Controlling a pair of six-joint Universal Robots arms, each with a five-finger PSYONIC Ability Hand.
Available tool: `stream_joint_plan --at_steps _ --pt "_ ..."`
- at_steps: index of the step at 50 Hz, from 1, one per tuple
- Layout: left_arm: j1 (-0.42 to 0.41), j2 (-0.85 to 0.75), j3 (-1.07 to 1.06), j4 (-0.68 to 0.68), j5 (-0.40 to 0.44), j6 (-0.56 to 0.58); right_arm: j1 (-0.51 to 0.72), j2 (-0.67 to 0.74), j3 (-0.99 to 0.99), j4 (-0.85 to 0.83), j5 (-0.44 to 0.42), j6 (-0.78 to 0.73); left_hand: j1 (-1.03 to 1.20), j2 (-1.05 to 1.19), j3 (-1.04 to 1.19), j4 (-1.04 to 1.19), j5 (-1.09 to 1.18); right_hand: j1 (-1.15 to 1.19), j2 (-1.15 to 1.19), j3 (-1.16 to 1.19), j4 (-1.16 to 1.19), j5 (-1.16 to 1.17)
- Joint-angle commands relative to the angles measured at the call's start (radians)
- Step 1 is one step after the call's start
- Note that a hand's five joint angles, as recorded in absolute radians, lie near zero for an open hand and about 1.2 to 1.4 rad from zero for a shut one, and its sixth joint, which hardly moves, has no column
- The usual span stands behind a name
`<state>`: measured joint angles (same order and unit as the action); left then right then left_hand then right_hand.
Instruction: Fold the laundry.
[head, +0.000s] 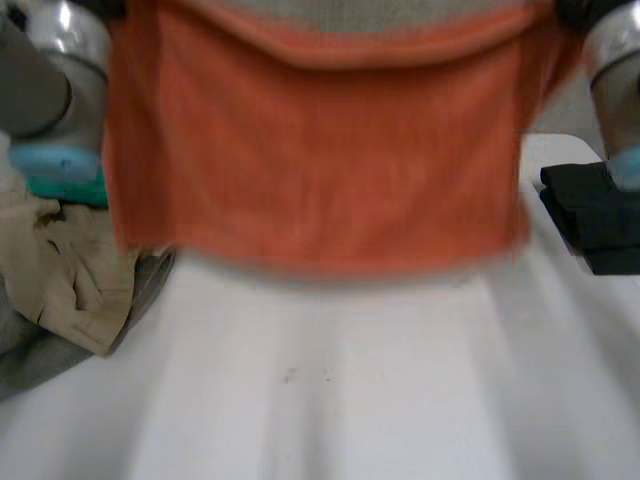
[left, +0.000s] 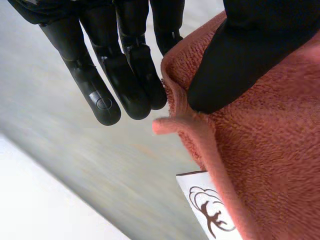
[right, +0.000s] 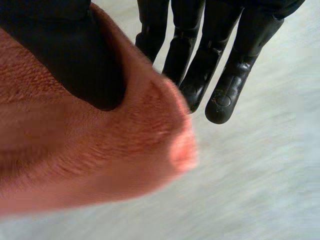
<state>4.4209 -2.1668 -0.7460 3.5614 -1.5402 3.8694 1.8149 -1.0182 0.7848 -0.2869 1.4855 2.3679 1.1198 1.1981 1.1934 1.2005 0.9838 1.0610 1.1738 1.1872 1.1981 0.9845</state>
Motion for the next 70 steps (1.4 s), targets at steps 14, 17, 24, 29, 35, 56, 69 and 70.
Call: stream_joint_plan --at_steps 14,17,24,29,35,56,69,70 --pt "0.051 0.048 -0.404 0.197 0.034 -0.226 -0.006 -0.056 0.258 -0.095 -0.019 0.094 0.276 0.198 0.203 0.196 0.238 0.335 0.222 0.209 0.198 0.237" --pt "0.041 0.042 -0.543 0.221 0.049 -0.226 -0.009 -0.025 0.332 -0.066 -0.059 0.094 0.276 0.198 0.203 0.196 0.238 0.335 0.222 0.209 0.198 0.237" --pt "0.028 -0.014 -0.740 0.238 0.135 -0.216 -0.028 0.124 0.419 0.066 -0.113 0.088 0.276 0.198 0.203 0.196 0.238 0.335 0.222 0.209 0.198 0.237" --pt "0.005 -0.036 -0.809 0.208 0.140 -0.211 -0.071 0.135 0.441 0.201 -0.113 0.068 0.276 0.198 0.203 0.196 0.238 0.335 0.222 0.209 0.198 0.237" --pt "0.023 0.165 -0.957 0.018 0.137 -0.177 -0.153 -0.014 0.511 0.435 -0.128 0.059 0.276 0.198 0.203 0.196 0.238 0.335 0.222 0.209 0.198 0.237" --pt "0.008 0.507 -1.118 -0.646 0.137 -0.010 -0.396 -0.310 0.852 0.737 -0.168 -0.415 0.276 0.198 0.203 0.196 0.238 0.335 0.222 0.209 0.198 0.237" --pt "-0.017 0.128 -0.831 -0.201 0.037 -0.007 -0.264 -0.027 0.631 0.390 -0.113 -0.259 0.276 0.198 0.203 0.196 0.238 0.335 0.222 0.209 0.198 0.237" --pt "-0.021 0.099 -0.808 -0.184 0.026 -0.005 -0.257 -0.008 0.616 0.370 -0.102 -0.259 0.276 0.198 0.203 0.196 0.238 0.335 0.222 0.209 0.198 0.237"
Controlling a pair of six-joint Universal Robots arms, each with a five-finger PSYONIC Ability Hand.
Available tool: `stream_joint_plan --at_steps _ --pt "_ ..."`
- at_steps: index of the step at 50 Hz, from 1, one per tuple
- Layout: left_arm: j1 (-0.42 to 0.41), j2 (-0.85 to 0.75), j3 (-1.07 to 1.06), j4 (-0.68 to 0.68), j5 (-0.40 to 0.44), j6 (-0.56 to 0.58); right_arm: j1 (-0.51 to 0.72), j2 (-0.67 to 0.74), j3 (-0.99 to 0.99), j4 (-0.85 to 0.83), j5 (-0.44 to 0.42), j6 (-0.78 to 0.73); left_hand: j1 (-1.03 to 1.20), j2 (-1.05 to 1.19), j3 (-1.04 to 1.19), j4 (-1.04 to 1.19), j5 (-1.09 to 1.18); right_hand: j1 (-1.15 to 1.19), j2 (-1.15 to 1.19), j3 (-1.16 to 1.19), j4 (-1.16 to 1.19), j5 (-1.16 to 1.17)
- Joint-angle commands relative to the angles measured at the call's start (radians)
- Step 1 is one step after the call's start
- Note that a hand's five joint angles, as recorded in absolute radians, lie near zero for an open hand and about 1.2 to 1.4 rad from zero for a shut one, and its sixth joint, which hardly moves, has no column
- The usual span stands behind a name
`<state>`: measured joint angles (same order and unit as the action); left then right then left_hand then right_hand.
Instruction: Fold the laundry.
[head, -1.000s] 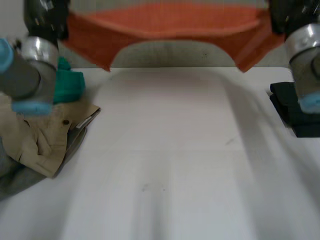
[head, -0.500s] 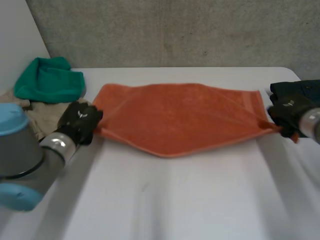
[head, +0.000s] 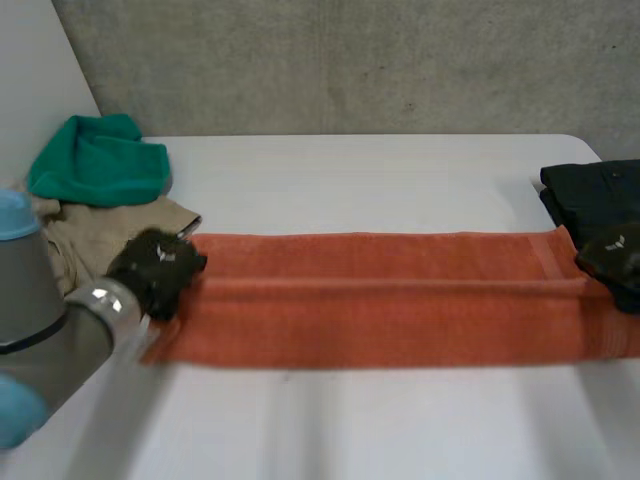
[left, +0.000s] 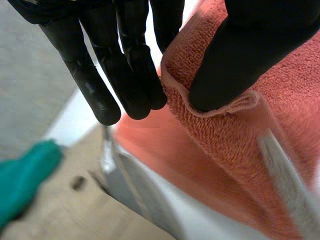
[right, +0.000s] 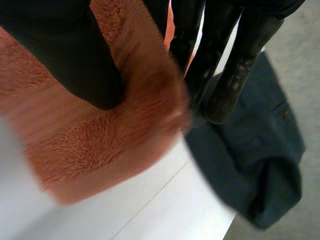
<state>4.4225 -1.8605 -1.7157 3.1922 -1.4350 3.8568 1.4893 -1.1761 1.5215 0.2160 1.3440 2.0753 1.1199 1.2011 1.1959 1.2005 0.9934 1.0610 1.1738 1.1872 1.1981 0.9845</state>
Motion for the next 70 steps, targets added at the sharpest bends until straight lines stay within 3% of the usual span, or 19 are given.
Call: stream_joint_plan --at_steps 1,16,17,18,19,20,22,24,34,38,43,49,54,60,65,67,69,70 --pt "-0.029 -0.235 0.185 0.199 -0.088 0.010 0.086 0.185 -0.147 -0.177 0.059 0.034 0.276 0.195 0.200 0.196 0.228 0.335 0.222 0.209 0.198 0.237" --pt "-0.077 -0.611 0.599 0.298 -0.122 0.064 0.163 0.450 -0.374 -0.481 0.158 0.023 0.276 0.195 0.200 0.196 0.228 0.335 0.222 0.209 0.198 0.237" --pt "-0.078 -0.621 0.613 0.316 -0.125 0.096 0.166 0.451 -0.376 -0.497 0.161 0.028 0.276 0.195 0.200 0.196 0.228 0.267 0.154 0.140 0.129 0.169" --pt "-0.078 -0.623 0.616 0.327 -0.128 0.110 0.169 0.451 -0.379 -0.515 0.167 0.035 0.276 0.195 0.200 0.196 0.228 -0.002 -0.114 -0.128 -0.139 -0.100" --pt "-0.080 -0.623 0.614 0.340 -0.131 0.121 0.170 0.451 -0.377 -0.526 0.172 0.038 -0.072 -0.153 -0.148 -0.153 -0.120 -0.330 -0.443 -0.456 -0.467 -0.428" --pt "-0.086 -0.620 0.599 0.369 -0.131 0.141 0.175 0.451 -0.374 -0.544 0.184 0.042 -0.945 -1.027 -1.021 -1.026 -0.993 -0.887 -0.999 -1.013 -1.024 -0.984" --pt "-0.092 -0.614 0.588 0.383 -0.125 0.145 0.178 0.444 -0.370 -0.547 0.193 0.051 -0.735 -0.816 -0.811 -0.815 -0.783 -0.887 -0.999 -1.013 -1.024 -0.984" --pt "-0.109 -0.594 0.561 0.414 -0.125 0.139 0.189 0.425 -0.351 -0.544 0.201 0.072 -0.945 -1.027 -1.021 -1.026 -0.993 -0.887 -0.999 -1.013 -1.024 -0.984" --pt "-0.126 -0.410 0.401 0.454 -0.130 0.119 0.178 0.185 -0.178 -0.517 0.181 0.241 -0.945 -1.027 -1.021 -1.026 -0.993 -0.887 -0.999 -1.013 -1.024 -0.984" --pt "-0.117 -0.296 0.302 0.449 -0.130 0.084 0.135 0.078 -0.113 -0.419 0.103 0.290 -0.945 -1.027 -1.021 -1.026 -0.993 -0.887 -0.999 -1.013 -1.024 -0.984" --pt "-0.088 -0.157 0.165 0.436 -0.127 0.018 0.027 -0.035 -0.035 -0.200 -0.070 0.301 -0.945 -1.027 -1.021 -1.026 -0.993 -0.887 -0.999 -1.013 -1.024 -0.984" --pt "-0.049 -0.072 0.034 0.434 -0.113 -0.033 -0.086 -0.045 0.034 -0.066 -0.181 0.289 -0.945 -1.027 -1.021 -1.026 -0.993 -0.809 -0.921 -0.935 -0.946 -0.907" --pt "-0.048 -0.071 0.005 0.434 -0.102 -0.039 -0.144 -0.007 0.106 -0.177 -0.249 0.284 -0.945 -1.027 -1.021 -1.026 -0.993 -0.759 -0.872 -0.885 -0.896 -0.857" --pt "-0.054 -0.085 0.004 0.436 -0.102 -0.040 -0.149 0.118 0.109 -0.309 -0.252 0.255 -0.945 -1.027 -1.021 -1.026 -0.993 -0.633 -0.745 -0.759 -0.770 -0.731" --pt "-0.063 -0.086 0.004 0.436 -0.102 -0.040 -0.147 0.194 0.083 -0.337 -0.252 0.232 -0.945 -1.027 -1.021 -1.026 -0.993 -0.465 -0.578 -0.592 -0.602 -0.563" --pt "-0.064 -0.086 0.004 0.434 -0.102 -0.040 -0.147 0.231 0.060 -0.337 -0.246 0.217 -0.945 -1.027 -1.021 -1.026 -0.993 -0.214 -0.327 -0.340 -0.351 -0.312" --pt "-0.067 -0.085 0.004 0.434 -0.102 -0.040 -0.149 0.242 0.045 -0.340 -0.244 0.212 -0.945 -1.027 -1.021 -1.026 -0.993 0.333 0.220 0.207 0.196 0.235" --pt "-0.072 -0.083 0.004 0.434 -0.104 -0.040 -0.155 0.239 0.039 -0.352 -0.238 0.226 -0.945 -1.027 -1.021 -1.026 -0.993 0.335 0.222 0.209 0.198 0.237"
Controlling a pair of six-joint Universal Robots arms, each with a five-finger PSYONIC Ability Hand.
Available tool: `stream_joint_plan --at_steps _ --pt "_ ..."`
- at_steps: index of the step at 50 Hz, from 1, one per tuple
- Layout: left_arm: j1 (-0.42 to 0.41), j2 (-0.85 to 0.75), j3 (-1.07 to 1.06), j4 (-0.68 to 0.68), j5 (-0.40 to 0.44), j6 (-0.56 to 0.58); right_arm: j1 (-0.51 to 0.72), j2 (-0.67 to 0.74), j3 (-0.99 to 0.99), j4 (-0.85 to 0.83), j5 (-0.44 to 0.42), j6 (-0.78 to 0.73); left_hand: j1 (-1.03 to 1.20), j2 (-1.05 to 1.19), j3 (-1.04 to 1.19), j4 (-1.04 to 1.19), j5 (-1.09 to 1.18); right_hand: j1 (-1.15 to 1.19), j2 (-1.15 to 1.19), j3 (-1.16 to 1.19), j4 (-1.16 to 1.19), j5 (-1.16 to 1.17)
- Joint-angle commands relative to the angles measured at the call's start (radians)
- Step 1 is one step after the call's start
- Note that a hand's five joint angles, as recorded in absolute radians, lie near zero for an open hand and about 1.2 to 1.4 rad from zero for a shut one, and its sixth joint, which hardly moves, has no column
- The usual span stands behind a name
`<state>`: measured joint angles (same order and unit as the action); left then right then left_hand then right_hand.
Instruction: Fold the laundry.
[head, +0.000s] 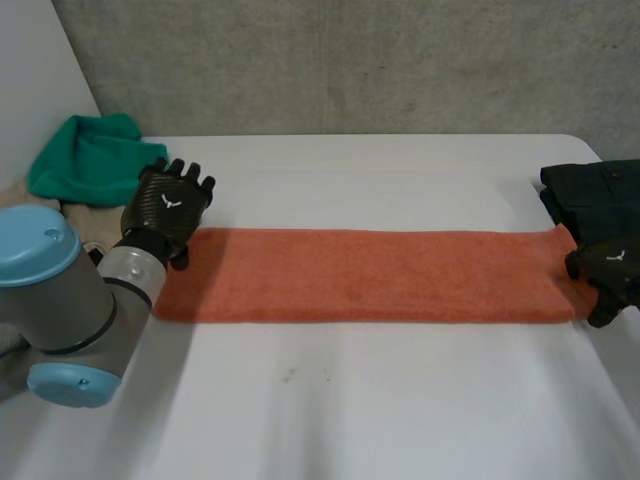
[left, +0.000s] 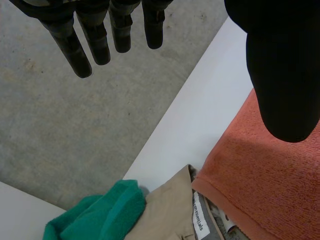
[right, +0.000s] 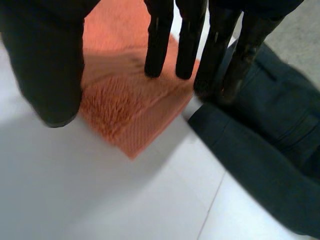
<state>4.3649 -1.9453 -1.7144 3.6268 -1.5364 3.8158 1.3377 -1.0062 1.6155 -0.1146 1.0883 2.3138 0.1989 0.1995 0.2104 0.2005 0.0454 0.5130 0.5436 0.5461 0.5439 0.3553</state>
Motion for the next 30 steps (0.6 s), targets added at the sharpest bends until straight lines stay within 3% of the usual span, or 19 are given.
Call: stream_joint_plan --at_steps 1,8,15,20,25,30 --pt "-0.016 0.005 0.002 0.001 -0.002 0.001 -0.005 0.067 -0.055 -0.033 0.024 -0.010 -0.024 -0.025 -0.036 -0.026 -0.045 0.883 0.853 0.850 0.852 0.866" --pt "-0.016 0.046 0.004 -0.002 -0.005 0.001 -0.100 0.003 -0.028 -0.091 0.084 -0.019 -0.024 -0.025 -0.036 -0.026 -0.045 0.883 0.853 0.850 0.852 0.866" --pt "-0.005 0.092 -0.002 -0.007 -0.005 -0.007 -0.225 -0.058 -0.049 -0.086 0.088 -0.034 -0.024 -0.025 -0.036 -0.026 -0.045 0.883 0.853 0.850 0.852 0.866" --pt "0.010 0.112 -0.014 -0.027 -0.005 -0.012 -0.242 -0.066 -0.068 -0.079 0.097 -0.097 -0.024 -0.025 -0.036 -0.026 -0.045 0.883 0.853 0.850 0.852 0.866" --pt "0.019 0.120 -0.014 -0.048 -0.007 -0.015 -0.122 -0.144 -0.066 -0.073 0.104 -0.087 -0.024 -0.025 -0.036 -0.026 -0.045 0.883 0.853 0.850 0.852 0.866" --pt "0.019 0.138 -0.014 -0.062 -0.007 -0.044 0.143 -0.239 -0.081 -0.103 0.098 0.012 -0.024 -0.025 -0.036 -0.026 -0.045 0.883 0.853 0.850 0.852 0.866"
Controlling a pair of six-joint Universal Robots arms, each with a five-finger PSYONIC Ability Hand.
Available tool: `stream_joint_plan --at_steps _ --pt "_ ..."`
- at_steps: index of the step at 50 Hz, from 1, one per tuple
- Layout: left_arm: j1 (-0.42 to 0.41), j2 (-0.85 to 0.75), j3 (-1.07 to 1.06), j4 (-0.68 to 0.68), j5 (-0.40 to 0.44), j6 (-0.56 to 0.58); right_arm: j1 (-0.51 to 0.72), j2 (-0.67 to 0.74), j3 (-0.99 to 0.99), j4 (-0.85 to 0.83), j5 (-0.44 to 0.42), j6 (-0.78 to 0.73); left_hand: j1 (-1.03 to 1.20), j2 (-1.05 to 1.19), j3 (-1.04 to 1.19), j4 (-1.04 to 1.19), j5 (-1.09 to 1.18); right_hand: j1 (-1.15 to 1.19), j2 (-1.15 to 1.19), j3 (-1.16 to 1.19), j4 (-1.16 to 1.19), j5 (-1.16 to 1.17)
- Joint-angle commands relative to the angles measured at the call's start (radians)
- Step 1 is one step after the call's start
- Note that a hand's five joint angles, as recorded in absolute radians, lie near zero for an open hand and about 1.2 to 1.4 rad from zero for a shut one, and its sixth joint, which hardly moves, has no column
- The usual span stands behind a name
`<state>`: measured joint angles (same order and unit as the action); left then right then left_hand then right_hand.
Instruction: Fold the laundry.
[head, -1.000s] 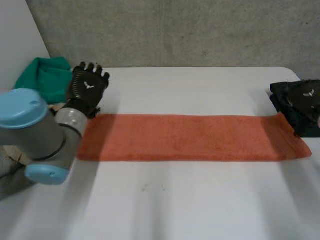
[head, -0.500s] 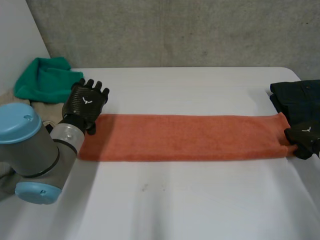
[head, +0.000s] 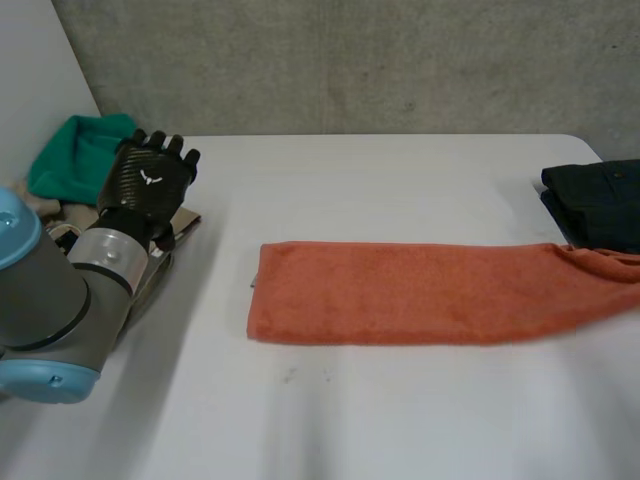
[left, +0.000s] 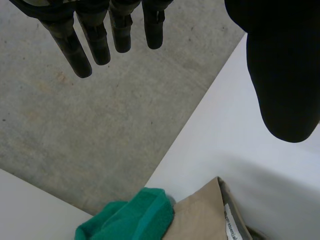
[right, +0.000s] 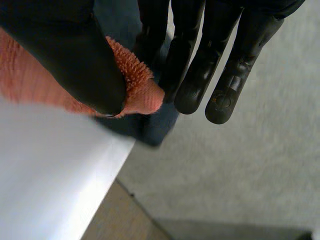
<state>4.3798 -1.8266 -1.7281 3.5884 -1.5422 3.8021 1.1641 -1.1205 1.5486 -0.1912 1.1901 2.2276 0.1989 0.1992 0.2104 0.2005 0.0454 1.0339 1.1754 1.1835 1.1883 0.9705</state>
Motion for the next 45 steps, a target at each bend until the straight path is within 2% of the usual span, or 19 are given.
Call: stream_joint_plan --at_steps 1,3,7,8,10,11,15,17,19,23,24,25,26,27,29,34,38,41,45 --pt "0.004 0.027 -0.001 -0.028 -0.001 -0.044 0.356 -0.128 -0.016 -0.037 -0.004 0.107 -0.024 -0.025 -0.036 -0.026 -0.045 0.362 0.221 0.213 0.208 0.251" --pt "0.004 0.036 -0.001 -0.031 -0.001 -0.058 0.441 -0.131 -0.021 -0.065 -0.007 0.122 -0.024 -0.025 -0.036 -0.026 -0.045 0.362 0.221 0.213 0.208 0.251" --pt "0.004 0.056 -0.001 -0.033 -0.002 -0.088 0.693 -0.113 -0.036 -0.140 -0.017 0.124 -0.024 -0.025 -0.036 -0.026 -0.045 0.362 0.221 0.213 0.208 0.251" --pt "0.003 0.061 -0.002 -0.033 -0.002 -0.096 0.788 -0.087 -0.044 -0.174 -0.020 0.121 -0.024 -0.025 -0.036 -0.026 -0.045 0.362 0.221 0.213 0.208 0.251" --pt "0.003 0.069 -0.005 -0.034 -0.002 -0.102 0.877 -0.030 -0.060 -0.209 -0.024 0.116 -0.024 -0.025 -0.036 -0.026 -0.045 0.362 0.221 0.213 0.208 0.251" --pt "0.003 0.072 -0.007 -0.034 -0.002 -0.104 0.963 0.032 -0.083 -0.241 -0.032 0.106 -0.024 -0.025 -0.036 -0.026 -0.045 0.362 0.221 0.213 0.208 0.251" --pt "0.001 0.079 -0.022 -0.034 -0.002 -0.108 1.112 0.178 -0.149 -0.272 -0.049 0.061 -0.024 -0.025 -0.036 -0.026 -0.045 0.362 0.221 0.213 0.208 0.251" --pt "0.000 0.078 -0.025 -0.034 -0.002 -0.107 1.144 0.231 -0.169 -0.280 -0.058 0.043 -0.024 -0.025 -0.036 -0.026 -0.045 0.362 0.221 0.213 0.208 0.251" --pt "-0.002 0.076 -0.030 -0.034 -0.002 -0.108 1.166 0.302 -0.195 -0.269 -0.063 0.011 -0.024 -0.025 -0.036 -0.026 -0.045 0.362 0.221 0.213 0.208 0.251" --pt "-0.006 0.070 -0.036 -0.034 -0.001 -0.108 1.186 0.353 -0.199 -0.261 -0.066 -0.052 -0.024 -0.025 -0.036 -0.026 -0.045 0.362 0.221 0.213 0.208 0.251" --pt "-0.008 0.069 -0.036 -0.034 -0.001 -0.108 1.192 0.350 -0.199 -0.261 -0.055 -0.055 -0.024 -0.025 -0.036 -0.026 -0.045 0.247 0.106 0.098 0.093 0.136" --pt "-0.010 0.067 -0.036 -0.034 -0.001 -0.108 1.189 0.343 -0.196 -0.263 -0.044 -0.059 -0.024 -0.025 -0.036 -0.026 -0.045 -0.085 -0.227 -0.235 -0.240 -0.196" --pt "-0.010 0.066 -0.034 -0.033 0.001 -0.108 1.186 0.323 -0.185 -0.261 -0.038 -0.049 -0.024 -0.025 -0.036 -0.026 -0.045 -0.772 -0.913 -0.921 -0.926 -0.883" --pt "-0.011 0.064 -0.033 -0.031 0.001 -0.108 1.186 0.305 -0.176 -0.261 -0.030 -0.040 -0.024 -0.025 -0.036 -0.026 -0.045 -0.859 -1.001 -1.009 -1.014 -0.971" --pt "-0.014 0.063 -0.027 -0.030 0.002 -0.110 1.184 0.259 -0.159 -0.261 -0.008 -0.007 -0.024 -0.025 -0.036 -0.026 -0.045 -0.859 -1.001 -1.009 -1.014 -0.971" --pt "-0.051 0.032 0.018 -0.020 0.004 -0.124 1.053 0.081 -0.069 -0.231 0.077 0.250 -0.024 -0.025 -0.036 -0.026 -0.045 -0.859 -1.001 -1.009 -1.014 -0.971" --pt "-0.158 -0.054 0.103 -0.023 0.002 -0.183 0.964 -0.007 0.004 -0.122 0.082 0.439 -0.024 -0.025 -0.036 -0.026 -0.045 -0.859 -1.001 -1.009 -1.014 -0.971" --pt "-0.206 -0.097 0.136 -0.027 0.002 -0.209 0.922 -0.018 0.030 -0.036 0.088 0.500 -0.024 -0.024 -0.035 -0.025 -0.045 -0.859 -1.001 -1.009 -1.014 -0.971" --pt "-0.264 -0.183 0.186 -0.030 -0.002 -0.216 0.829 -0.004 0.091 0.056 0.100 0.477 -0.024 -0.025 -0.036 -0.026 -0.045 -0.859 -1.001 -1.009 -1.014 -0.971"
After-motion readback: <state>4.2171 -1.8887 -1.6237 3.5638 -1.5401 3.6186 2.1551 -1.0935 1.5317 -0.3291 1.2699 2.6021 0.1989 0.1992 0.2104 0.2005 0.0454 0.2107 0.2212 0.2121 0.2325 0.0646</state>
